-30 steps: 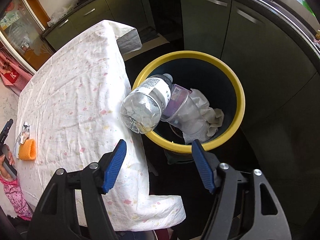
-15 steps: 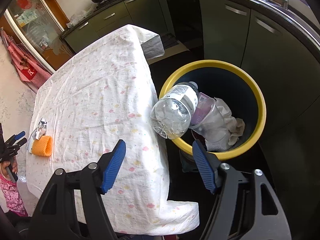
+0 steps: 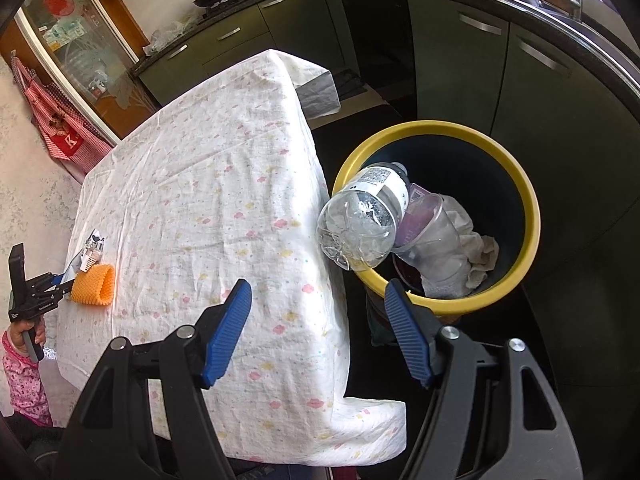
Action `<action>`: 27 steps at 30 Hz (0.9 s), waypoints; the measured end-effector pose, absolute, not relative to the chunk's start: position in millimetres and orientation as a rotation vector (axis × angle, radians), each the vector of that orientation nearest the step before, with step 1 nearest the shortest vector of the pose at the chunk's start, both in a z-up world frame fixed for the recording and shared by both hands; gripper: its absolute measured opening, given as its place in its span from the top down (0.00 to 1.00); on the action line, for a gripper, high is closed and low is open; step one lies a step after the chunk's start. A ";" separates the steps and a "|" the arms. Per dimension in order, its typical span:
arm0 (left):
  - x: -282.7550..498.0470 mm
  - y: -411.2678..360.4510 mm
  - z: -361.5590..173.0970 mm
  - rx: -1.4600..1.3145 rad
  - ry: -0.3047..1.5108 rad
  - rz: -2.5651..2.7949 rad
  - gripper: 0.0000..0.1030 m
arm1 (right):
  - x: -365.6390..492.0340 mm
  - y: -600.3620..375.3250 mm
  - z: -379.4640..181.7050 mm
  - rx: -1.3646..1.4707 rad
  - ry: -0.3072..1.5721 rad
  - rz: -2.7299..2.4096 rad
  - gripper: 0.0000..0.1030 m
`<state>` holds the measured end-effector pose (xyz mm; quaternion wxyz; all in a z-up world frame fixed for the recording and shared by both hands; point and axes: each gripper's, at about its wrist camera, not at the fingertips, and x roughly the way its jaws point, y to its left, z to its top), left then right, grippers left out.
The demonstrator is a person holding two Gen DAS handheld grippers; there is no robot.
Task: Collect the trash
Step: 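Grasp the white-and-blue packet with the left tool and lift it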
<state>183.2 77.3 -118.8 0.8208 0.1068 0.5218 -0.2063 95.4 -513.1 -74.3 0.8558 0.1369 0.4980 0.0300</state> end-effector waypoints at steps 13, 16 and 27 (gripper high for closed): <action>170.9 75.0 -98.9 0.252 1.028 -0.356 0.83 | 96.5 -510.6 -79.5 0.290 1.050 0.085 0.36; 165.6 69.2 -82.2 0.274 0.990 -0.347 0.83 | 94.4 -512.4 -79.7 0.294 1.044 0.087 0.36; 168.9 -27.3 -33.4 0.355 0.876 -0.517 0.83 | 68.0 -539.5 -78.0 0.325 0.998 0.056 0.36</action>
